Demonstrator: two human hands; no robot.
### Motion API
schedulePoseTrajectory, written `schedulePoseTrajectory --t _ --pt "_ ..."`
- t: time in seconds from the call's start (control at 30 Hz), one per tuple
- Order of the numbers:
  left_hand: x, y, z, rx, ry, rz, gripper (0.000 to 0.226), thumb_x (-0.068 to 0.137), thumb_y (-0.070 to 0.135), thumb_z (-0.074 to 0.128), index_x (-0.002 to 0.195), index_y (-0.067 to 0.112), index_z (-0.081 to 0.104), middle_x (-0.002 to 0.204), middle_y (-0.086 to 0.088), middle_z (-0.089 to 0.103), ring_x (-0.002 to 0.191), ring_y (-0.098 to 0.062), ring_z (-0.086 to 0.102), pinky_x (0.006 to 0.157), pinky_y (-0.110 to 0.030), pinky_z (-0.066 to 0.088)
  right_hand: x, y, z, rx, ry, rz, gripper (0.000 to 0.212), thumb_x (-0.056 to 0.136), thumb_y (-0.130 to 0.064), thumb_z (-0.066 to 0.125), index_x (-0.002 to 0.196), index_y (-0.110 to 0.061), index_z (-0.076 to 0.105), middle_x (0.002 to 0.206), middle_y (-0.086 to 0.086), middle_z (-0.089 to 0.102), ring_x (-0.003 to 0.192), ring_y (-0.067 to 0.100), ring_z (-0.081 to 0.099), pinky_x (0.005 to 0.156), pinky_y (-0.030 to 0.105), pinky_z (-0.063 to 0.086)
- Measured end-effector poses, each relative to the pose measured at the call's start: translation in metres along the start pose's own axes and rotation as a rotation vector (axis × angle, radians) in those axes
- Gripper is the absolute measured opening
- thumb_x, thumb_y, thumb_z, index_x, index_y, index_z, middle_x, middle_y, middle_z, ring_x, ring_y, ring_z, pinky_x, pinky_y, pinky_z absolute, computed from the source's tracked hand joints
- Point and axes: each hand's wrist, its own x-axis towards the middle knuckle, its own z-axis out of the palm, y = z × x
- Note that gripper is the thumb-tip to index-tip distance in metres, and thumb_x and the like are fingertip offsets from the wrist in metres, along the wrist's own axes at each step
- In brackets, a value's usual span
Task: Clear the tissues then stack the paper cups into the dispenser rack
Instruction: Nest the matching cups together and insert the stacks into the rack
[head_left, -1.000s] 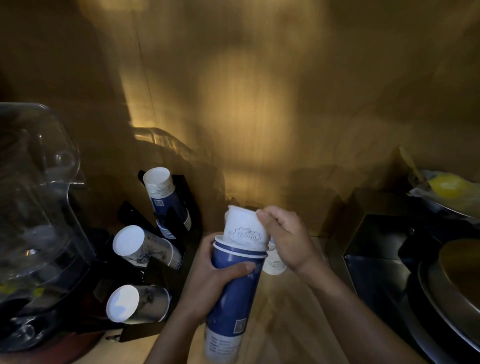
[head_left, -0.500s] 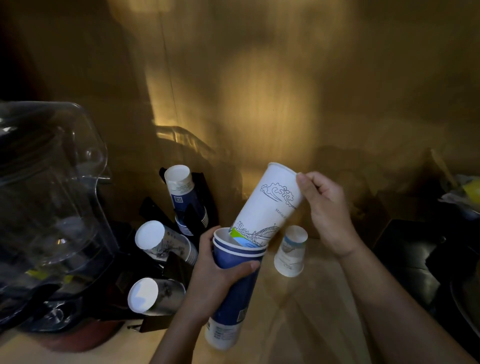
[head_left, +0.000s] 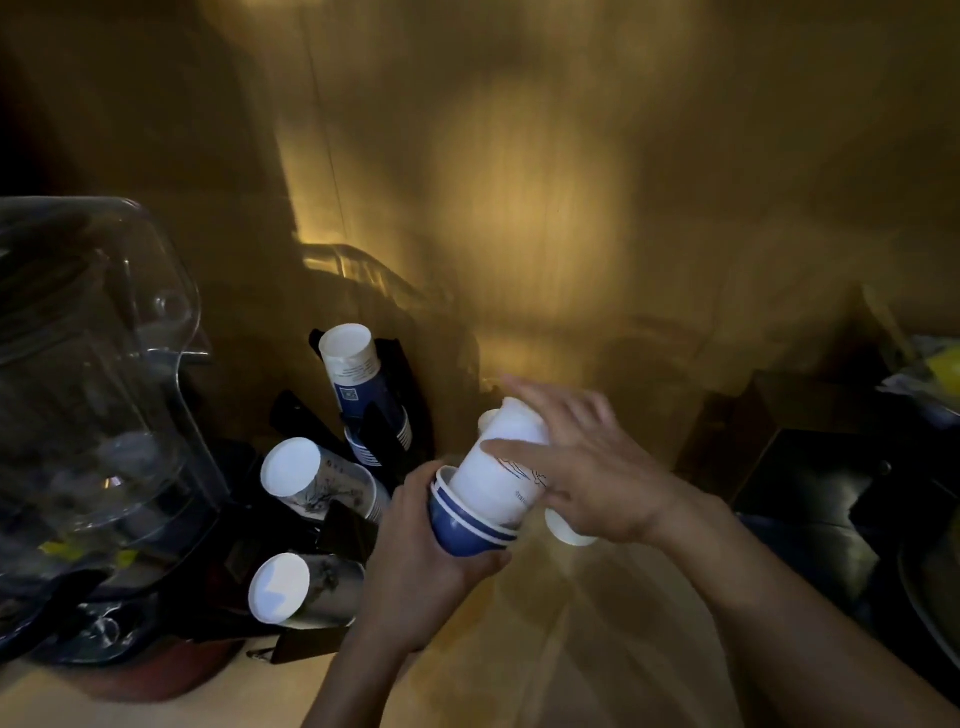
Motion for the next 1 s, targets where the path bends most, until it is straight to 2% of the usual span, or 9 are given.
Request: schedulePoseTrajectory --t 0.07,0.2,0.3,0.4,0.5,0.57,0.63,0.73,1.0 --pt "0.002 0.003 0.004 -0.036 -0.036 0.006 0.081 0.04 0.046 0.083 0.106 0.06 0.038 0.104 0.034 0.051 0.094 0.008 0.056 0.066 -0.008 0.048 -0.003 -0.002 0.005 -0.237 -0.043 -0.054 0.088 0.067 -0.001 0.063 0.135 -0.038 0.022 0.155 0.002 0.004 0.14 0.018 -0.008 0.109 0.048 0.005" --pt "0.003 0.005 0.016 -0.034 -0.106 0.016 0.081 0.043 0.047 0.082 0.108 0.06 0.035 0.112 0.022 0.053 0.096 0.004 0.056 0.075 -0.018 0.05 -0.011 -0.003 0.018 -0.574 0.053 -0.102 0.073 0.063 -0.006 0.067 0.129 -0.023 0.04 0.14 0.008 0.046 0.137 0.026 0.028 0.11 0.055 0.006" --pt "0.005 0.001 0.021 -0.059 -0.124 -0.01 0.079 0.044 0.046 0.083 0.108 0.056 0.037 0.113 0.021 0.054 0.097 0.001 0.058 0.078 -0.02 0.051 -0.02 0.008 0.031 -0.587 0.135 -0.095 0.068 0.065 -0.011 0.068 0.127 -0.019 0.043 0.132 0.01 0.054 0.128 0.026 0.043 0.109 0.048 0.011" --pt "0.005 -0.003 0.022 -0.1 -0.124 -0.044 0.078 0.042 0.048 0.084 0.104 0.061 0.039 0.104 0.027 0.057 0.092 0.006 0.059 0.067 -0.015 0.051 -0.026 0.025 0.038 -0.53 0.174 0.012 0.072 0.059 -0.024 0.072 0.124 -0.009 0.046 0.123 0.017 0.059 0.118 0.032 0.052 0.109 0.047 0.023" --pt "0.005 -0.006 0.022 -0.127 -0.113 -0.069 0.076 0.042 0.049 0.085 0.101 0.063 0.038 0.099 0.038 0.054 0.091 0.01 0.058 0.064 -0.007 0.049 -0.032 0.043 0.039 -0.251 0.189 0.217 0.08 0.053 -0.029 0.077 0.122 -0.006 0.044 0.12 0.016 0.057 0.115 0.034 0.052 0.103 0.047 0.035" --pt "0.004 -0.008 0.023 -0.137 -0.101 -0.097 0.077 0.041 0.05 0.084 0.099 0.067 0.037 0.098 0.041 0.053 0.091 0.015 0.056 0.064 -0.001 0.045 -0.035 0.054 0.039 0.048 0.215 0.392 0.073 0.057 -0.031 0.076 0.119 -0.011 0.043 0.116 0.009 0.055 0.111 0.027 0.051 0.098 0.041 0.039" --pt "0.004 -0.011 0.023 -0.148 -0.088 -0.134 0.077 0.039 0.052 0.084 0.097 0.07 0.036 0.096 0.038 0.056 0.09 0.018 0.054 0.063 0.001 0.043 -0.038 0.064 0.041 0.312 0.303 0.56 0.068 0.057 -0.029 0.078 0.114 -0.017 0.043 0.109 0.002 0.054 0.102 0.019 0.052 0.087 0.037 0.045" --pt "0.002 -0.014 0.023 -0.147 -0.098 -0.161 0.075 0.041 0.047 0.086 0.095 0.069 0.038 0.1 0.025 0.058 0.088 0.016 0.056 0.063 0.001 0.043 -0.04 0.076 0.05 0.657 0.42 0.784 0.082 0.057 -0.02 0.083 0.122 -0.019 0.033 0.112 -0.004 0.047 0.102 0.012 0.048 0.082 0.032 0.045" --pt "-0.004 -0.027 0.019 -0.212 -0.123 -0.258 0.078 0.051 0.026 0.089 0.106 0.049 0.038 0.109 0.019 0.052 0.085 0.022 0.053 0.061 0.003 0.043 -0.029 0.097 0.088 0.989 0.59 0.917 0.076 0.054 -0.006 0.085 0.111 -0.016 0.037 0.111 0.004 0.055 0.099 0.019 0.056 0.083 0.035 0.047"
